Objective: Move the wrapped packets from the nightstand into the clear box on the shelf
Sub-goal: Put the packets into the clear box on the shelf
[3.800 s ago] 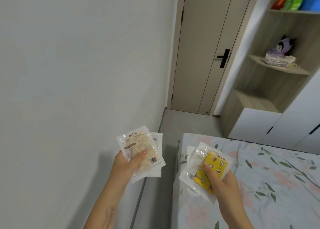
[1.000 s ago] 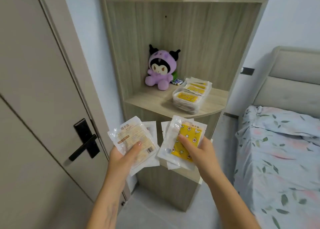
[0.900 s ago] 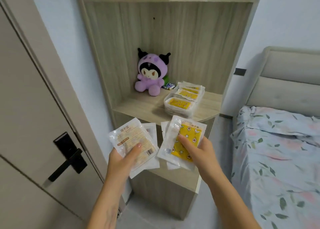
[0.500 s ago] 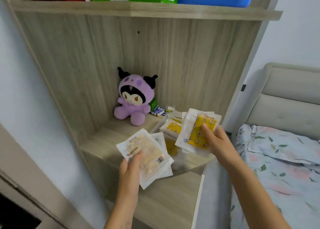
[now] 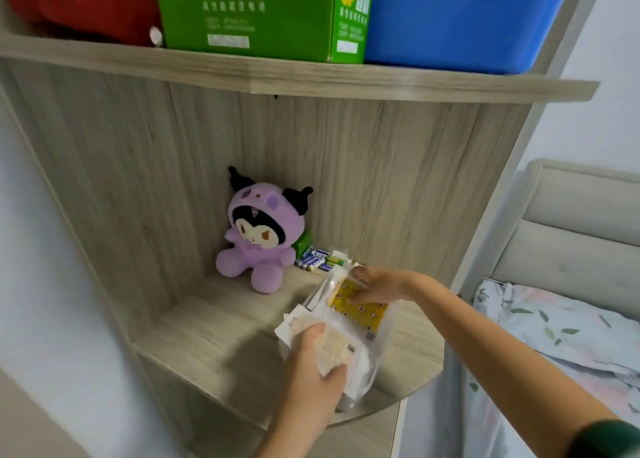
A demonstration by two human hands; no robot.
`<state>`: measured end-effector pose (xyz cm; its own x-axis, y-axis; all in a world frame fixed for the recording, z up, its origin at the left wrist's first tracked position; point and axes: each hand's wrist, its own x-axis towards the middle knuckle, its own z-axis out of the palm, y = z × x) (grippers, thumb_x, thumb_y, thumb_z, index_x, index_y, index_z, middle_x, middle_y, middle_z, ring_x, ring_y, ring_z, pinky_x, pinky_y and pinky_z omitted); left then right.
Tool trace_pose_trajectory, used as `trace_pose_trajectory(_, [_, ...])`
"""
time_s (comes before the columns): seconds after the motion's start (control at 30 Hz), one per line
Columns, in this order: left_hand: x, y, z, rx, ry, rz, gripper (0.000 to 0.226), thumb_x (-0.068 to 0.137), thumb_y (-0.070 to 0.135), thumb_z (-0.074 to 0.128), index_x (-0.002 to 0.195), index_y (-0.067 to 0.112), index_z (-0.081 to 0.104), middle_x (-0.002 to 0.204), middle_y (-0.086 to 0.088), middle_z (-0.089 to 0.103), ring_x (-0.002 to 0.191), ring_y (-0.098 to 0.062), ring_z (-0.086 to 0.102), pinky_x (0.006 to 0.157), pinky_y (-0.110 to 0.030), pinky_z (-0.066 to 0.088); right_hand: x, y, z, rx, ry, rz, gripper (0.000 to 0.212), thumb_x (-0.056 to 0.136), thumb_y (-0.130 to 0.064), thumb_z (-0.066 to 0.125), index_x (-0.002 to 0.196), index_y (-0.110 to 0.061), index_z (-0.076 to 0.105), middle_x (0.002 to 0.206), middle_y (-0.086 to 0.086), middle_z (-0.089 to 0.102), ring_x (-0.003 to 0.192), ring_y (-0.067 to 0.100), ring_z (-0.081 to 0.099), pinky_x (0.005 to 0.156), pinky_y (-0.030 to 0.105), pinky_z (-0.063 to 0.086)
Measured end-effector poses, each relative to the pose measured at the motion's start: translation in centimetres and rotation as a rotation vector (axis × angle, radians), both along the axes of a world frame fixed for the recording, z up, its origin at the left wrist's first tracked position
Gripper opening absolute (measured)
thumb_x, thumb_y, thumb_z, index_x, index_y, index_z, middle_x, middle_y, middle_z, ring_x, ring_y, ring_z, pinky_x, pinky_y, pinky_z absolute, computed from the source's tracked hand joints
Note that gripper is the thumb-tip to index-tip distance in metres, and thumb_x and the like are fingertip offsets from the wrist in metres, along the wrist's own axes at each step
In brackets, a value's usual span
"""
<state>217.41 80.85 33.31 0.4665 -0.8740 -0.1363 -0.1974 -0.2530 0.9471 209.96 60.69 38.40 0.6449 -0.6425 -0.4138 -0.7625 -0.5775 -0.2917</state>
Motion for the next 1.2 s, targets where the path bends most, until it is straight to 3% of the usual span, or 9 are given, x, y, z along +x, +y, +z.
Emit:
trace_pose_trajectory(0.07, [0.0,-0.2,0.0,0.078,-0.148,-0.056,0.059,0.087,0.012,0.063,0.139,0.023,0.037,0.143,0.002,0.037,0.123,-0.007,0.039,0.085,-0.004,0.033,0.2,0.1,-0.3,-0.038,0.037,0.027,0.067,0.095,-0.043,0.053,0.149,-0.014,0.026,0.152,0.003,0.033,0.137,0.022,0.035,0.108,0.032,0.031])
trace_pose_trajectory(0.17, [0.3,-0.2,0.4,0.173,-0.408,-0.12,0.063,0.09,0.033,0.058,0.145,0.032,0.028,0.146,-0.001,0.034,0.137,-0.018,0.027,0.105,-0.024,0.034,0.3,0.3,-0.6,-0.104,0.037,0.06,0.056,0.096,-0.04,0.051,0.143,-0.012,0.035,0.145,0.008,0.042,0.131,0.025,0.042,0.105,0.035,0.037])
trace_pose_trajectory(0.33, [1.5,0.2,1.1,0.345,-0.878,-0.08,0.059,0.086,0.068,0.038,0.141,0.053,0.023,0.148,-0.004,0.013,0.13,-0.023,0.02,0.106,-0.036,0.025,0.2,0.3,-1.4,-0.167,-0.067,0.051,0.05,0.093,-0.031,0.06,0.135,-0.008,0.046,0.135,0.009,0.053,0.12,0.026,0.052,0.093,0.03,0.042])
trace_pose_trajectory(0.47, [2.7,0.4,0.5,0.295,-0.891,-0.151,0.048,0.092,0.061,0.037,0.139,0.057,0.028,0.154,0.003,-0.03,0.146,-0.022,-0.01,0.117,-0.046,0.006,-0.3,0.2,-1.5,-0.239,-0.178,0.033,0.058,0.085,-0.029,0.07,0.137,-0.012,0.051,0.134,0.005,0.058,0.119,0.024,0.057,0.097,0.029,0.044])
trace_pose_trajectory(0.6, [3.9,0.1,-0.1,0.259,-0.859,-0.332,0.05,0.098,0.05,0.034,0.146,0.048,0.02,0.161,0.01,-0.002,0.147,-0.007,-0.014,0.114,-0.045,-0.018,-0.7,0.3,-1.7,-0.259,-0.196,0.099,0.049,0.089,-0.029,0.065,0.135,-0.015,0.055,0.132,0.002,0.06,0.119,0.021,0.056,0.099,0.027,0.042])
trace_pose_trajectory(0.77, [4.1,-0.7,-0.8,0.227,-0.758,-0.399,0.056,0.097,0.051,0.037,0.149,0.043,0.017,0.162,0.006,0.002,0.148,-0.011,-0.007,0.12,-0.036,-0.009,-0.5,0.7,-2.2,-0.371,-0.138,0.143,0.054,0.095,-0.032,0.056,0.144,-0.013,0.042,0.136,0.01,0.053,0.129,0.024,0.041,0.105,0.025,0.028])
trace_pose_trajectory(0.93, [4.7,-0.9,-0.1,0.213,-0.732,-0.422,0.053,0.094,0.058,0.039,0.144,0.053,0.022,0.16,0.016,0.01,0.146,-0.009,0.01,0.12,-0.042,0.015,-0.6,1.5,-1.9,-0.414,-0.258,0.154,0.055,0.093,-0.028,0.06,0.144,-0.016,0.042,0.146,0.0,0.047,0.136,0.02,0.038,0.111,0.026,0.027])
trace_pose_trajectory(1.07, [6.1,-0.1,0.6,0.073,-0.465,-0.48,0.043,0.096,0.036,0.05,0.134,0.054,0.041,0.154,0.024,0.014,0.143,0.001,0.009,0.119,-0.027,0.016,-1.8,2.7,-1.3,-0.457,-0.42,0.188,0.041,0.089,-0.033,0.064,0.129,-0.022,0.059,0.133,-0.002,0.057,0.127,0.016,0.046,0.106,0.024,0.03])
trace_pose_trajectory(1.2, [6.9,-0.2,0.5,0.039,-0.635,-0.544,0.056,0.087,0.029,0.063,0.117,0.069,0.038,0.155,0.026,0.009,0.144,0.002,-0.005,0.121,-0.031,0.005,-2.7,4.5,-1.0,-0.351,-0.379,0.273,0.043,0.081,-0.045,0.07,0.12,-0.026,0.065,0.115,-0.007,0.067,0.103,0.011,0.056,0.091,0.023,0.043])
